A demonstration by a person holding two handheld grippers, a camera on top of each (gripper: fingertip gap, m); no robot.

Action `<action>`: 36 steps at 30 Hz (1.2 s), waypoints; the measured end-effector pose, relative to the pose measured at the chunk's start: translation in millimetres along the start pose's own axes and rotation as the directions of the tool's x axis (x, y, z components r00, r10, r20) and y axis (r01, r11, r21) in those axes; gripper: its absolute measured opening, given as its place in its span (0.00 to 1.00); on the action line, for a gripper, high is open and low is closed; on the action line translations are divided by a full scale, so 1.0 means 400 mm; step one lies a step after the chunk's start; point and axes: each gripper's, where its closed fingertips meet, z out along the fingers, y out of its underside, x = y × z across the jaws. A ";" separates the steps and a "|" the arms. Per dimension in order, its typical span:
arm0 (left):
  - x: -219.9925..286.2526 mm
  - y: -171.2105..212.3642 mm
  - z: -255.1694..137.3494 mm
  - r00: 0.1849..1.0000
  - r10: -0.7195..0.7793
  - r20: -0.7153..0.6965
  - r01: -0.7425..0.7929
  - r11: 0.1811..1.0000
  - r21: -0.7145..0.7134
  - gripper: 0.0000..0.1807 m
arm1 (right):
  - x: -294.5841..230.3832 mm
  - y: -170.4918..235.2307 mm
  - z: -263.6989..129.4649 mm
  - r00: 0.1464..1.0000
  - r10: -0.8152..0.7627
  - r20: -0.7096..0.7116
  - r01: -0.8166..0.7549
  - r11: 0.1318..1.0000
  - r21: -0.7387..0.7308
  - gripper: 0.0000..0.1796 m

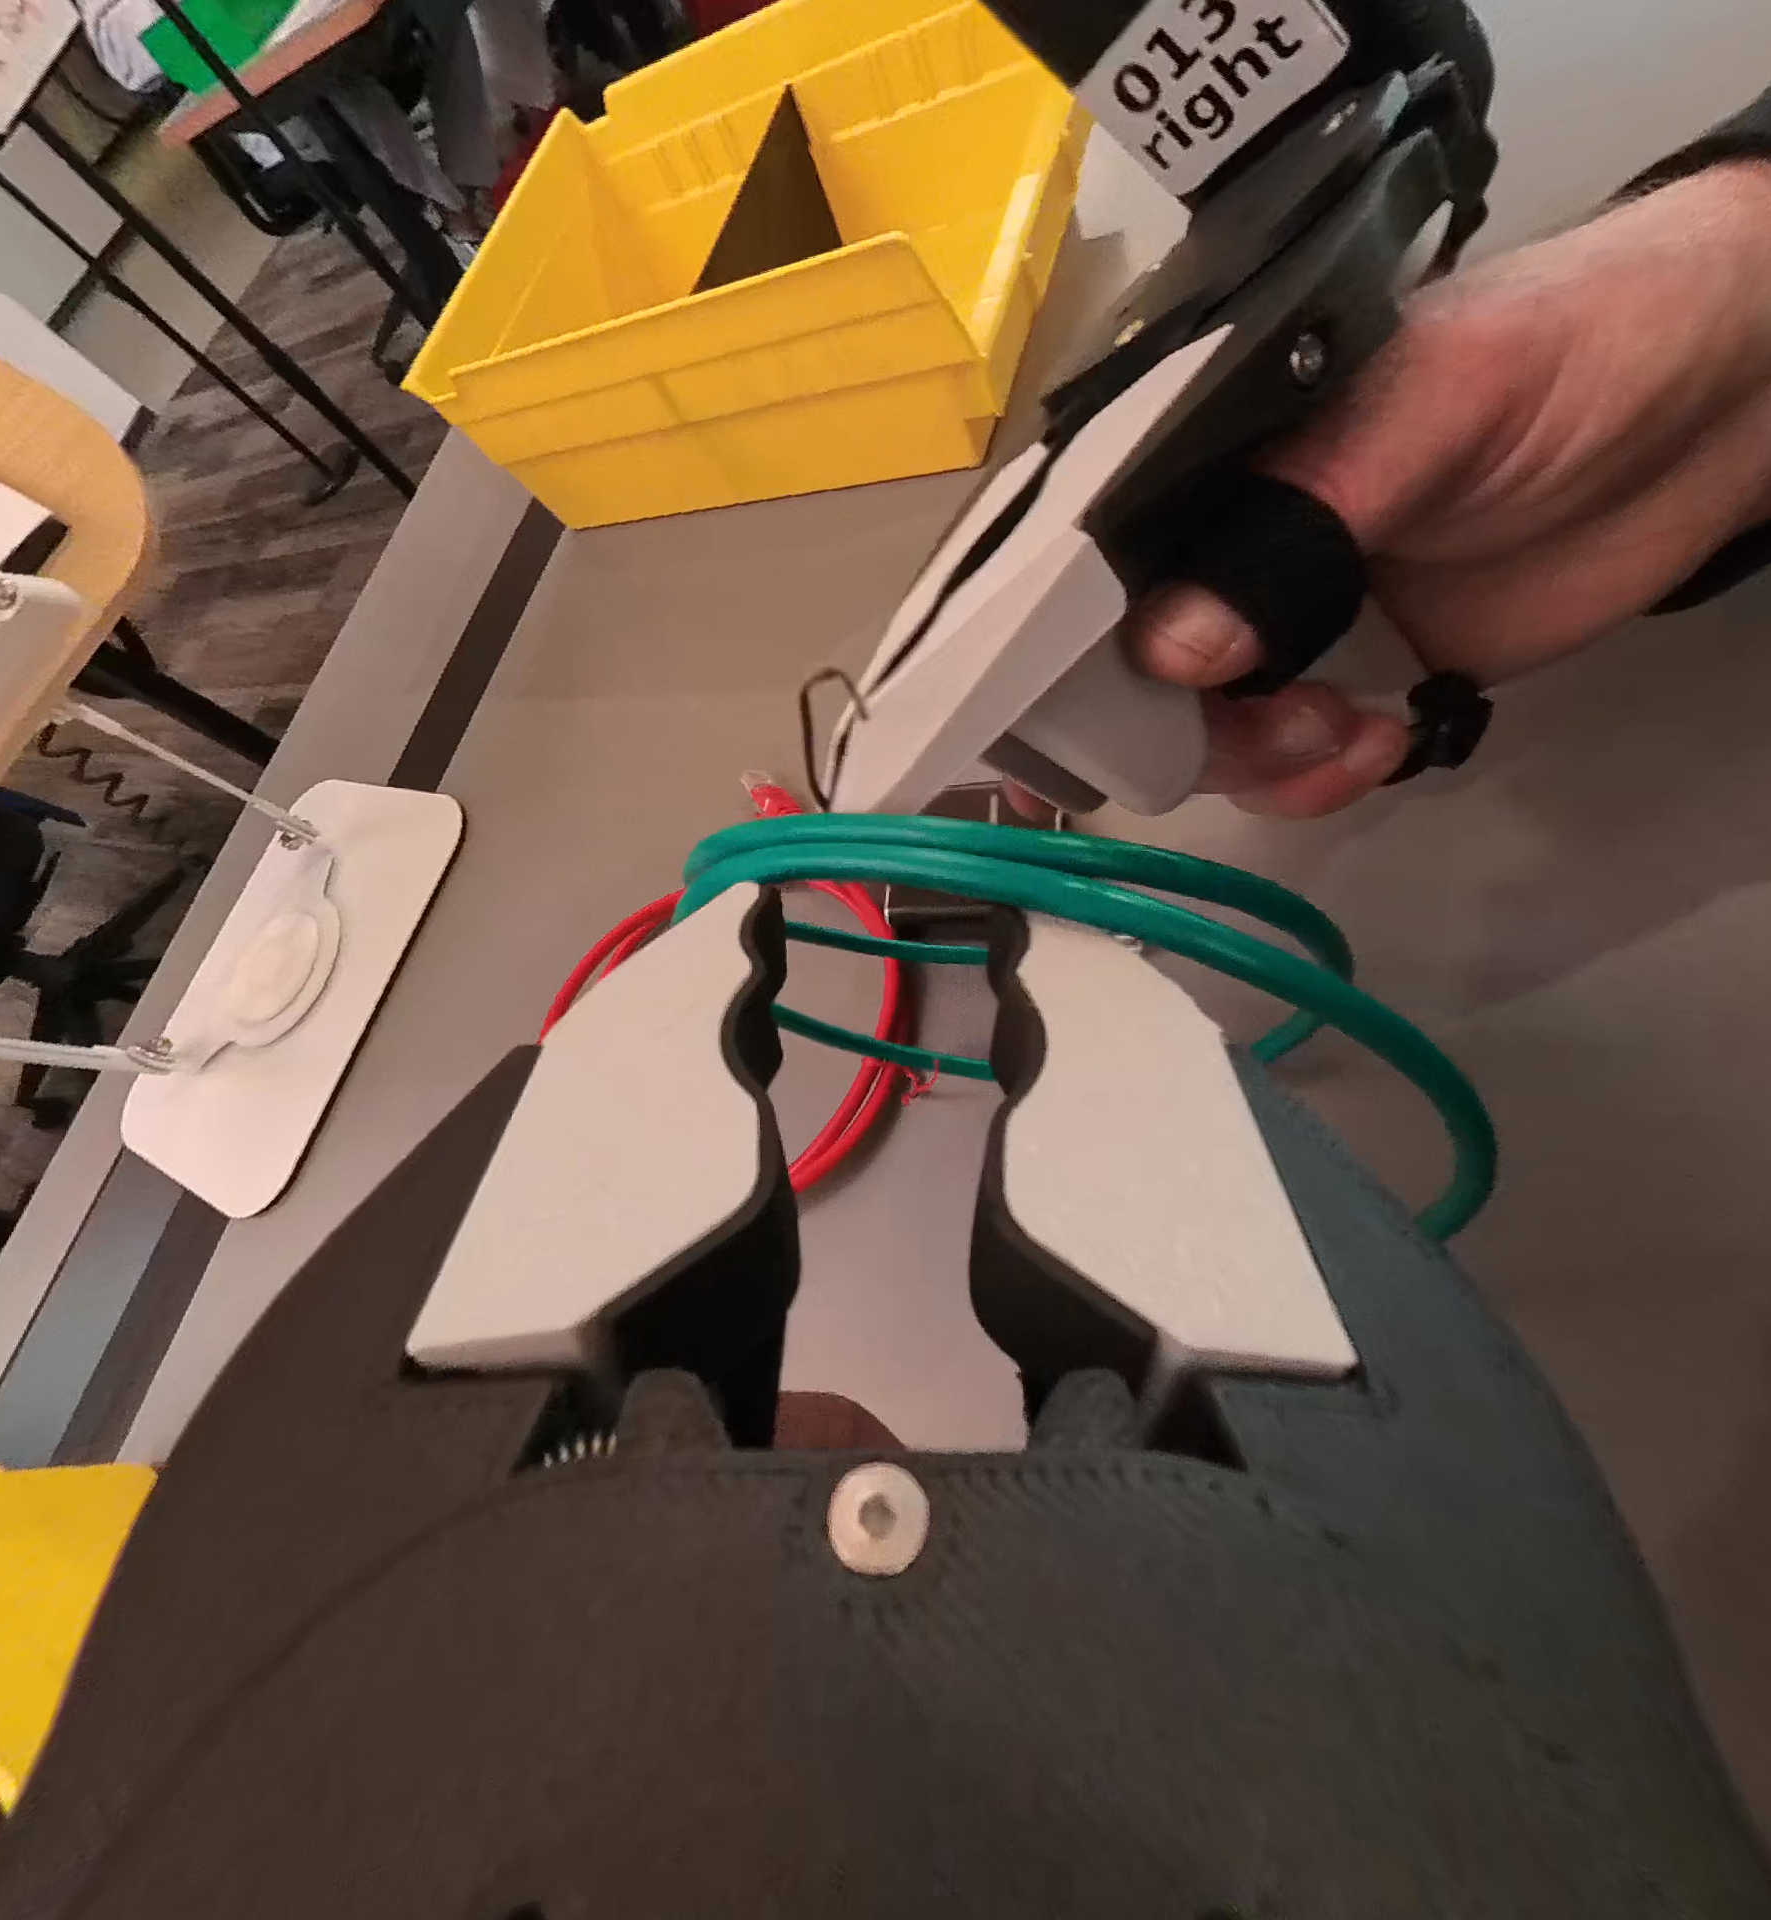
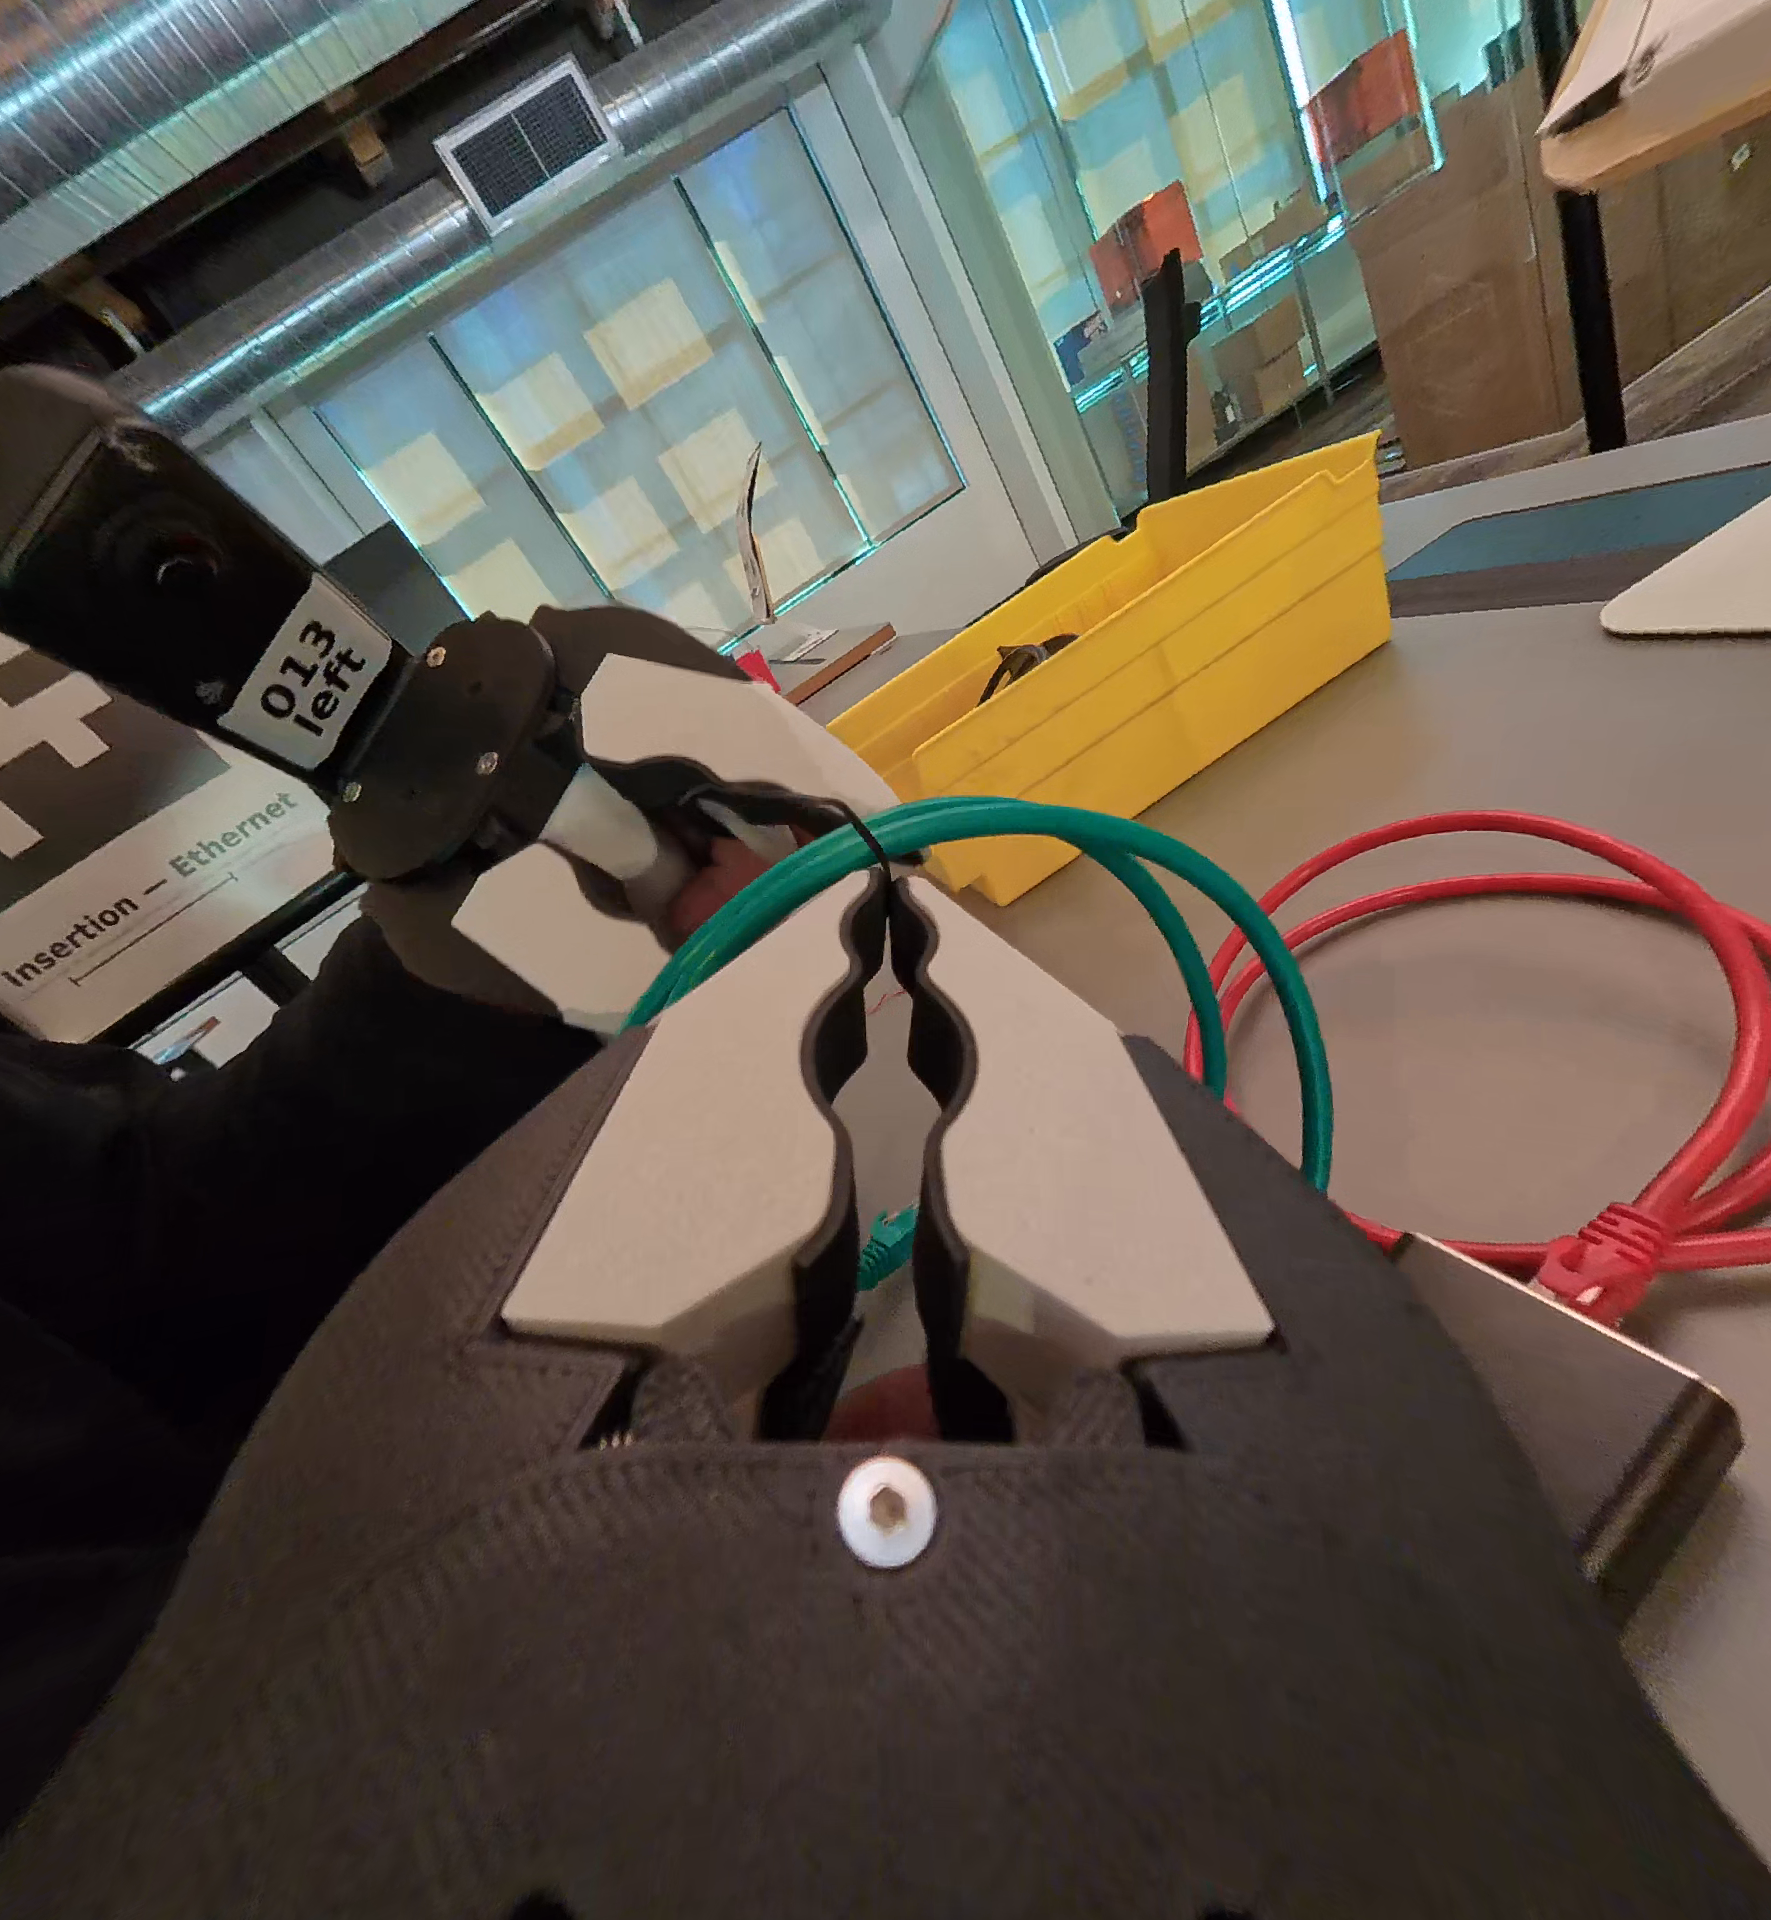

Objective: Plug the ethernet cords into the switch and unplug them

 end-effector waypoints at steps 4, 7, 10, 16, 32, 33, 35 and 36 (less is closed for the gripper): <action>0.018 -0.007 0.005 0.999 0.025 -0.021 -0.025 1.000 0.016 0.25 | 0.008 -0.013 -0.007 1.000 0.021 -0.002 -0.021 1.000 0.017 0.00; 0.010 -0.009 0.011 0.999 0.049 0.017 -0.049 0.999 0.019 0.25 | 0.009 -0.013 -0.008 0.999 0.050 0.007 -0.050 0.998 0.025 0.00; 0.001 -0.016 0.013 0.994 0.086 0.069 -0.089 0.996 0.031 0.21 | 0.004 -0.016 -0.007 0.998 0.057 0.014 -0.057 0.998 0.029 0.00; -0.008 -0.034 0.005 0.986 0.118 0.116 -0.127 0.989 0.071 0.13 | -0.002 -0.013 -0.006 0.996 0.087 0.026 -0.087 0.996 0.030 0.00; -0.020 -0.039 -0.003 0.978 0.140 0.157 -0.154 0.985 0.082 0.07 | -0.010 -0.014 -0.005 0.990 0.132 0.050 -0.134 0.990 0.039 0.00; -0.021 -0.040 -0.004 0.978 0.136 0.159 -0.150 0.985 0.084 0.08 | -0.009 -0.014 -0.005 0.991 0.125 0.045 -0.127 0.991 0.040 0.00; -0.016 -0.045 -0.004 0.976 0.147 0.159 -0.162 0.983 0.085 0.11 | -0.005 -0.016 -0.006 0.993 0.115 0.028 -0.116 0.992 0.044 0.00; -0.010 -0.047 -0.001 0.977 0.150 0.149 -0.163 0.983 0.082 0.12 | -0.001 -0.015 -0.006 0.994 0.108 0.014 -0.109 0.993 0.041 0.00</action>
